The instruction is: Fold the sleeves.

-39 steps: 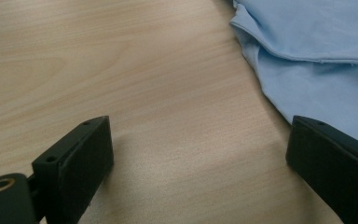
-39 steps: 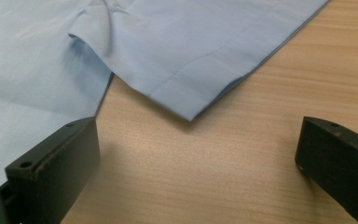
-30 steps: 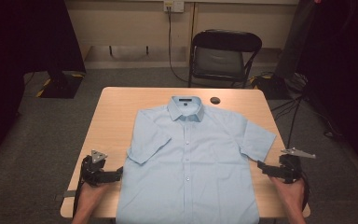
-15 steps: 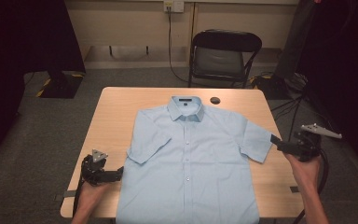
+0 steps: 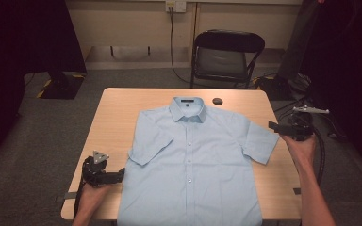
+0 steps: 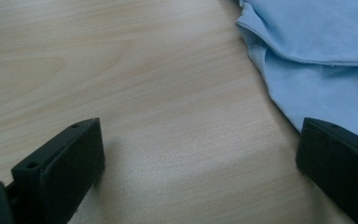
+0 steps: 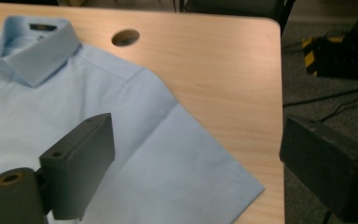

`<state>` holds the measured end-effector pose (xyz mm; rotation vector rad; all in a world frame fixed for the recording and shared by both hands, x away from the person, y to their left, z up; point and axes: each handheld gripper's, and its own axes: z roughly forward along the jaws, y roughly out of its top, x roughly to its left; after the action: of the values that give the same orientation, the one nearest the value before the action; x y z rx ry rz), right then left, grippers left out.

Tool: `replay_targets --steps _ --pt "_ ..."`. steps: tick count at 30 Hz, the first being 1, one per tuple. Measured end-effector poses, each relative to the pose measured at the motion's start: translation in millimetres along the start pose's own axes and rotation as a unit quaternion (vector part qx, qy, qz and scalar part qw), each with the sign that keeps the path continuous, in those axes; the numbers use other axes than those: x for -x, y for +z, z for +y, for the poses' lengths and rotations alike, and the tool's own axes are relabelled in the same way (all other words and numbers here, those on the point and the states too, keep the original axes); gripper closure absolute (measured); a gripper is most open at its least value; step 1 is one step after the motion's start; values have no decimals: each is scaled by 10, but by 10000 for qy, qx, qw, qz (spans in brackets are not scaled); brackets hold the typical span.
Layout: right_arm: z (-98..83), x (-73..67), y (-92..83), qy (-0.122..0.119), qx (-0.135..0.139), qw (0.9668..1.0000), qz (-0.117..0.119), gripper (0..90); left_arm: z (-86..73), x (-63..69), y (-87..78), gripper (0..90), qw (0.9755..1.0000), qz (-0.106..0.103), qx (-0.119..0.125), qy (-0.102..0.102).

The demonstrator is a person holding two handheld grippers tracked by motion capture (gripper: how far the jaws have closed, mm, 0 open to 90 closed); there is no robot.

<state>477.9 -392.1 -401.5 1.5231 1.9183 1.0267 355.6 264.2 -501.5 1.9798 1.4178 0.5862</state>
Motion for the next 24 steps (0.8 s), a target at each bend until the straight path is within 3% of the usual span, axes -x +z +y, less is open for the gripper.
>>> replay_targets --steps 4,5,7,13,15,22,24 --pt "-107 131 277 226 -442 9987 81 206 0 -3 0 6 10000 -12 1 16" --pt "-107 131 277 226 -442 9987 81 206 0 -3 0 6 10000 -12 1 16" --pt "-187 137 395 218 -702 9973 71 245 -2 -2 -4 8 10000 -19 -1 26" --pt "-289 191 468 393 -724 9966 -6 313 -2 -2 -4 8 10000 -19 -2 28" --pt "-358 260 528 590 -912 9941 -33 317 -2 -2 -4 8 10000 -20 -1 27" --pt "-457 334 581 692 -938 9930 -202 339 -1 -1 -2 8 10000 -21 5 27" --pt "-496 383 583 831 -892 9923 -235 342 -1 -1 -2 8 10000 -22 4 28"
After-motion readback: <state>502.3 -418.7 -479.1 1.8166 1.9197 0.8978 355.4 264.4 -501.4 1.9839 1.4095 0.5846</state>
